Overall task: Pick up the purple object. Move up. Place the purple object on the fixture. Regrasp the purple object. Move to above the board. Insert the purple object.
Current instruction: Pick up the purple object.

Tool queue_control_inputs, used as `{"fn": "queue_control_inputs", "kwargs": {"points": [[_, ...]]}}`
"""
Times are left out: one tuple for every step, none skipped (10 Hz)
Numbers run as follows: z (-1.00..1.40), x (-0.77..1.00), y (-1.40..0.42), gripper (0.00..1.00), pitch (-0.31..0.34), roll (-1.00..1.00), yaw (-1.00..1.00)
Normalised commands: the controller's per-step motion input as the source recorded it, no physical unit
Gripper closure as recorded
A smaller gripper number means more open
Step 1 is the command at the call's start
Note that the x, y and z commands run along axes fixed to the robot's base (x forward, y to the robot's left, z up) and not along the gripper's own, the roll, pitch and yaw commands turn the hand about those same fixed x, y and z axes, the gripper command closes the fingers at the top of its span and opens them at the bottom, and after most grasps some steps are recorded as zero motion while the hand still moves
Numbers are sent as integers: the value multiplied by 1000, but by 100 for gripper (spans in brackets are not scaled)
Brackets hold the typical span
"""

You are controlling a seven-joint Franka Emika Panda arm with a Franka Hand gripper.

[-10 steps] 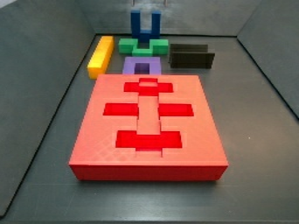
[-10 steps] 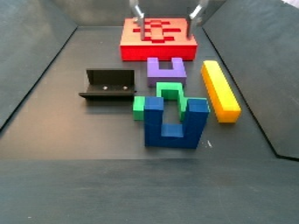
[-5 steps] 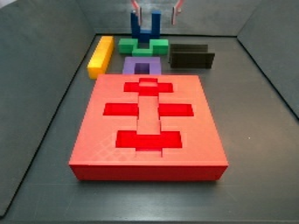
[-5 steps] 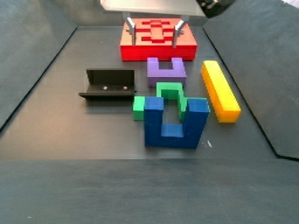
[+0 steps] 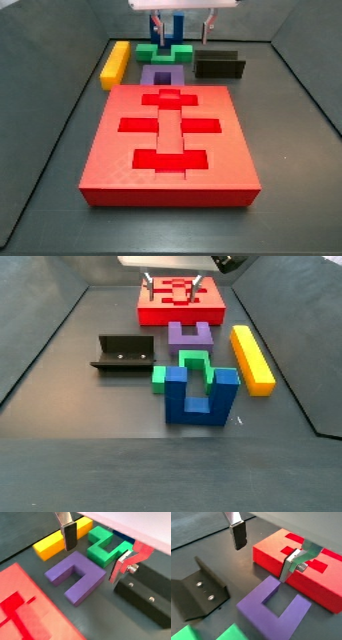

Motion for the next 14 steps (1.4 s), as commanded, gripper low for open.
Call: {"fn": "queue_control_inputs", "kwargs": {"points": [[-406,-54,-283,0,-43,17,0],[-514,-131,-174,0,-74,0,34],[-537,-100,-91,0,-70,-7,106],[-360,-149,-120,0,-64,-9,134],[-243,-123,-114,0,-40,0,134],[-160,-94,-149,0,-20,0,160],[-77,0,-243,0,0,206,134],[-63,0,-246,0,0,307,3],[-80,109,-186,0,46,379,0],[-94,129,-143,0,73,430,-11],[-49,157,-114,0,99,373,-66],[-86,103,-49,0,60,189,-3],[-260,114,0,0,19,96,0],[-143,280,69,0,73,76,-51]]}}
